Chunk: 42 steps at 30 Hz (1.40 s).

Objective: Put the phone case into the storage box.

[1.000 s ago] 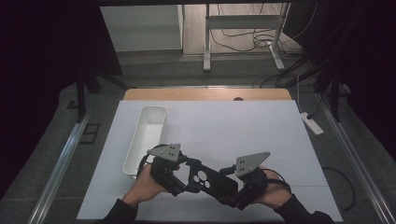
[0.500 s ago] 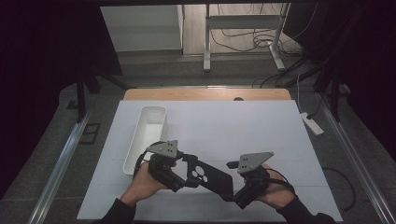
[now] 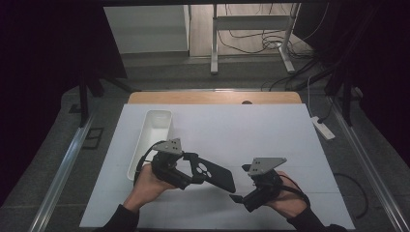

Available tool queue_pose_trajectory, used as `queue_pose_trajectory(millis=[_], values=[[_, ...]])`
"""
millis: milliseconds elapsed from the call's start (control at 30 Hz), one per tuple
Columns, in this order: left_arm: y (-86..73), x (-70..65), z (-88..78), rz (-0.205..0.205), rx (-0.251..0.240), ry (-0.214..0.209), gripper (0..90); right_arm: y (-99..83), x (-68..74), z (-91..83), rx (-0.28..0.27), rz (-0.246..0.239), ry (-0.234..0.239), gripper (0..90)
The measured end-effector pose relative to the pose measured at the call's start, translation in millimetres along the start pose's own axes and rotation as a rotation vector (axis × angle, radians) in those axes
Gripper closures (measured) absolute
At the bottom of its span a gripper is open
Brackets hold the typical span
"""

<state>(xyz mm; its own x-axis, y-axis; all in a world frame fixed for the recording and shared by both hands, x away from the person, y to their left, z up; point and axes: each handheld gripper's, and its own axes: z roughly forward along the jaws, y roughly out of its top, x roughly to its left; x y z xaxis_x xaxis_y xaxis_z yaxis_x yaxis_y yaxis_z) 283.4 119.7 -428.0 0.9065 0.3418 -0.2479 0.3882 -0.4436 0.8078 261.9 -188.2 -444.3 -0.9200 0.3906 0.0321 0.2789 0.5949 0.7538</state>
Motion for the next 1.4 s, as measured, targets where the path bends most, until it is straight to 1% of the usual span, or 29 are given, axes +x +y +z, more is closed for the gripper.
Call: queue_pose_trajectory(millis=[67, 100, 200, 233, 267, 367, 467, 500, 600, 700, 733, 767, 900, 933, 1067, 1133, 1300, 1400], values=[[2.0, 1.4, -0.8, -0.017, 0.006, 0.021, 15.6, -0.4, -0.6, 0.4, 0.01, 0.015, -0.005, 0.0], [2.8, 1.7, -0.9, -0.023, 0.008, 0.032, 15.6, -1.1, -1.6, 1.0, 0.019, 0.036, 0.002, 0.0], [4.8, 3.1, -0.6, -0.049, 0.011, 0.047, 15.6, -2.5, -2.8, 2.4, 0.021, 0.076, 0.011, 0.0], [4.8, 3.1, -0.6, -0.049, 0.011, 0.047, 15.6, -2.5, -2.8, 2.4, 0.021, 0.076, 0.011, 0.0], [5.6, 3.8, -0.2, -0.06, 0.015, 0.055, 15.6, -2.6, -2.9, 3.5, 0.032, 0.086, 0.006, 0.0], [7.0, 5.3, 1.8, -0.085, 0.023, 0.073, 15.6, -2.0, -2.0, 5.1, 0.036, 0.077, -0.007, 0.0], [8.0, 5.6, 3.1, -0.099, 0.03, 0.085, 15.6, -1.2, 0.4, 8.8, 0.048, 0.073, -0.026, 0.0], [8.3, 5.3, 3.5, -0.103, 0.03, 0.087, 15.6, -0.9, 1.8, 10.5, 0.058, 0.076, -0.037, 0.0], [9.7, 3.7, 4.0, -0.113, 0.03, 0.087, 15.6, 0.2, 3.7, 14.6, 0.069, 0.064, -0.069, 0.0], [11.8, 0.1, 4.6, -0.122, 0.036, 0.092, 15.6, 1.5, 5.5, 17.6, 0.069, 0.059, -0.095, 0.0], [11.8, 0.1, 4.6, -0.122, 0.036, 0.092, 15.6, 1.5, 5.5, 17.6, 0.069, 0.059, -0.095, 0.0], [12.6, -2.2, 5.5, -0.124, 0.038, 0.093, 15.6, 3.0, 6.9, 19.2, 0.062, 0.061, -0.115, 0.0], [13.7, -4.9, 6.2, -0.126, 0.041, 0.093, 15.6, 4.7, 8.7, 21.7, 0.064, 0.056, -0.126, 0.0], [14.6, -6.8, 6.6, -0.13, 0.038, 0.092, 15.6, 5.2, 9.5, 23.4, 0.076, 0.052, -0.134, 0.0], [16.5, -9.8, 7.4, -0.13, 0.037, 0.09, 15.6, 6.6, 10.4, 27.8, 0.085, 0.045, -0.151, 0.0], [18.2, -12.0, 8.2, -0.129, 0.041, 0.091, 15.6, 7.1, 11.0, 29.0, 0.086, 0.048, -0.15, 0.0], [21.1, -16.4, 11.1, -0.134, 0.043, 0.089, 15.5, 8.4, 12.3, 33.4, 0.089, 0.037, -0.163, 0.0], [22.1, -17.5, 12.0, -0.135, 0.043, 0.086, 15.6, 9.5, 13.3, 35.4, 0.091, 0.021, -0.181, 4.1]])
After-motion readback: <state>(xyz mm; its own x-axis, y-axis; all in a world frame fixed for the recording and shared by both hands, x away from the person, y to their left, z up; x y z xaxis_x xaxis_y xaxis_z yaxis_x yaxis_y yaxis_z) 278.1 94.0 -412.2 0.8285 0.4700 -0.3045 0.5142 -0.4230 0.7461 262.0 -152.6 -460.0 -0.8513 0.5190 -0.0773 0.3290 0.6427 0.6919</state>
